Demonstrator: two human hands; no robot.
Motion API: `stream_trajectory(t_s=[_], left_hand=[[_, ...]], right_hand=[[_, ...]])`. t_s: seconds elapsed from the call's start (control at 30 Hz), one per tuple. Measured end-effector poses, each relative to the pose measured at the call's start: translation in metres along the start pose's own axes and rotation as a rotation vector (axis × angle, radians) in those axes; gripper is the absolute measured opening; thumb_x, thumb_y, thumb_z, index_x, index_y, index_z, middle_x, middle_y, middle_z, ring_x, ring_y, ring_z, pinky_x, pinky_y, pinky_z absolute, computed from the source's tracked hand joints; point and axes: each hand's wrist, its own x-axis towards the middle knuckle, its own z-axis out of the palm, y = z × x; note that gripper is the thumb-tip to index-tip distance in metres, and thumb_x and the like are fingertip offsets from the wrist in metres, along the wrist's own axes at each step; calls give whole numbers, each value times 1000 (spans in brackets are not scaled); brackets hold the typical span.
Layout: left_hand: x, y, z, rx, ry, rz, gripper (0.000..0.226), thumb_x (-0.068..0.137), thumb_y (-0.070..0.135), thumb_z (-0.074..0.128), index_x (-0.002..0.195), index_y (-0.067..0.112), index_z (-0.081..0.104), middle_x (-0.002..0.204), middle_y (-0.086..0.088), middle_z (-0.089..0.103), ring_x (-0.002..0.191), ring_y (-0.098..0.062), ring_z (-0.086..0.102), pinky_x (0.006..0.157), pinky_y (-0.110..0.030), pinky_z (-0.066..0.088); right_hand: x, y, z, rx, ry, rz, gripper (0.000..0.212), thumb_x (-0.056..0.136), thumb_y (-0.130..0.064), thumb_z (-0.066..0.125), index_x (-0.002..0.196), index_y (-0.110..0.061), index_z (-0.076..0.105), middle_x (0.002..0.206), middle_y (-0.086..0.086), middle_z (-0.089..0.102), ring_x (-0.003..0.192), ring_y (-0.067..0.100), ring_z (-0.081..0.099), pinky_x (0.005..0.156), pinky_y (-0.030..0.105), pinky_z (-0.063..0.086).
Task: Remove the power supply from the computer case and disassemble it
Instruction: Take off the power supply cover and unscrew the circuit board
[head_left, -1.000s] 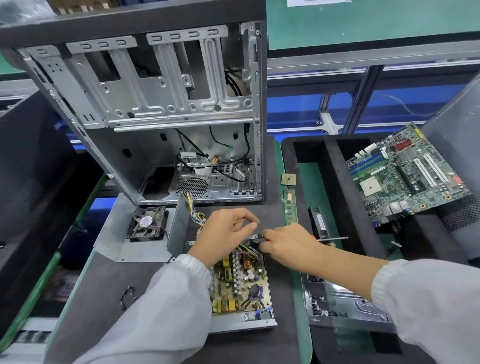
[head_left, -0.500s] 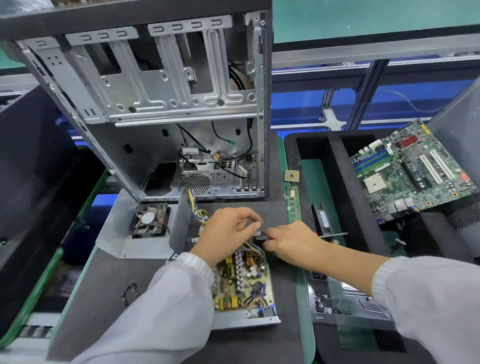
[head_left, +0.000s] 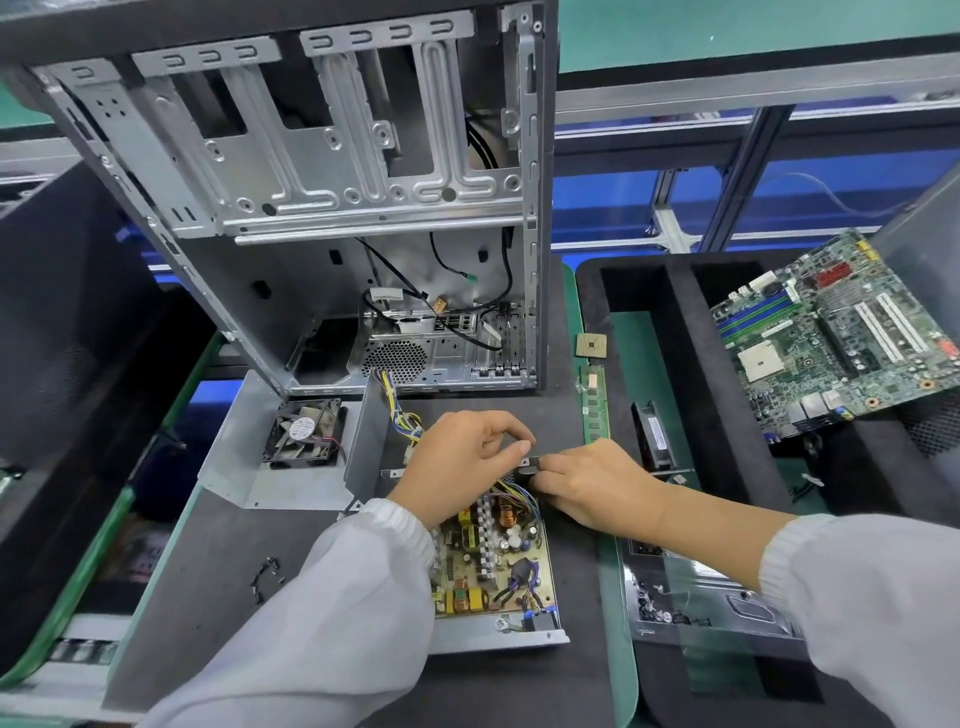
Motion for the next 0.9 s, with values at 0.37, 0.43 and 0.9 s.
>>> stream_trajectory(t_s=[0.37, 0.43, 0.9], left_hand=[[-1, 4, -7, -235, 119, -1, 27, 101, 30, 50, 87, 23, 72, 53, -1, 47, 49, -18, 39, 54, -28, 32], [-2, 10, -11, -287, 142, -63, 44, 103, 41, 40, 77, 24, 70, 52, -6, 36, 48, -17, 34, 54, -29, 28], [-44, -1, -60, -1511, -251, -570, 47, 104, 36, 37, 71, 11, 58, 58, 3, 34, 39, -4, 27, 31, -13, 21]], right_hand=[[2, 7, -53, 37, 77, -75, 10, 86, -20, 69, 79, -13, 70, 64, -2, 56, 50, 16, 54, 34, 27, 35], [13, 6, -75, 56, 135, -58, 17, 91, -22, 60, 83, -14, 71, 66, -2, 55, 52, 16, 53, 35, 27, 34], [104, -32, -125, 247, -8, -49, 11, 91, -23, 62, 91, -18, 71, 76, -6, 66, 65, 16, 62, 53, 32, 50]])
